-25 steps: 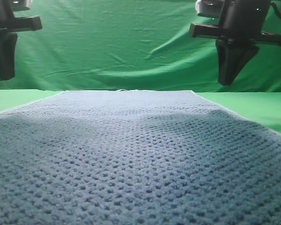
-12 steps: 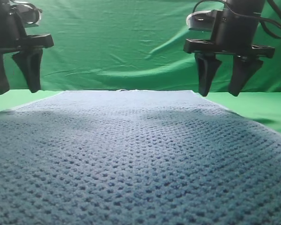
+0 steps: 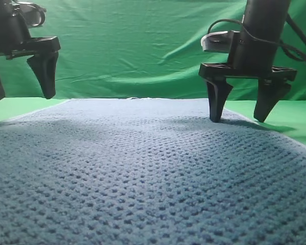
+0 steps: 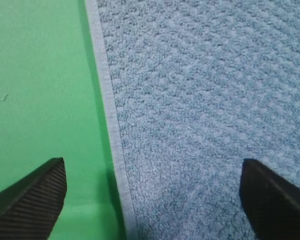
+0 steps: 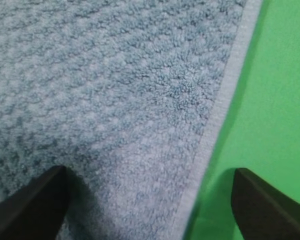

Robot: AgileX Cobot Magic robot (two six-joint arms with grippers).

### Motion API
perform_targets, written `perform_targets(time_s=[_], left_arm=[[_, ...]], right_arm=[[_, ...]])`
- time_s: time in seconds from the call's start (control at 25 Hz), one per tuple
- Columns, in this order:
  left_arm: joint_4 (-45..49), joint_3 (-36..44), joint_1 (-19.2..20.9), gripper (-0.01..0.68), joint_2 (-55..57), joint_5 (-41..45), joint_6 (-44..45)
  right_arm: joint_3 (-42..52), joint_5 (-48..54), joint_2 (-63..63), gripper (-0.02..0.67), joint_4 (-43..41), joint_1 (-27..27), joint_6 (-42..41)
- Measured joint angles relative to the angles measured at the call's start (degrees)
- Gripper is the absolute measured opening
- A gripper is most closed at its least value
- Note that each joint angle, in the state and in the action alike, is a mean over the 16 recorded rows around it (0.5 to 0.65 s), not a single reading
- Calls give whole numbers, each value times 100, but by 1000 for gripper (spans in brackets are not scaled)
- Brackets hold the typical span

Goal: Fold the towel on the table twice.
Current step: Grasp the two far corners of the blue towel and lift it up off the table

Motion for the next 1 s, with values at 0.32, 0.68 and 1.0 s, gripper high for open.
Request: perform_targets(time_s=[0.32,0.68,1.0], left_arm=[[60,-71,-8,638,324,-53,-14],[211,-230,-159,562,669,127,-20],[116,-403,-331,307,859,338,-16]], right_arm=[[-34,-101,162,601,-19,2,-13],[-98,-135,257,552,-45,4,-24],[-149,-167,338,343,47,-1,-29]])
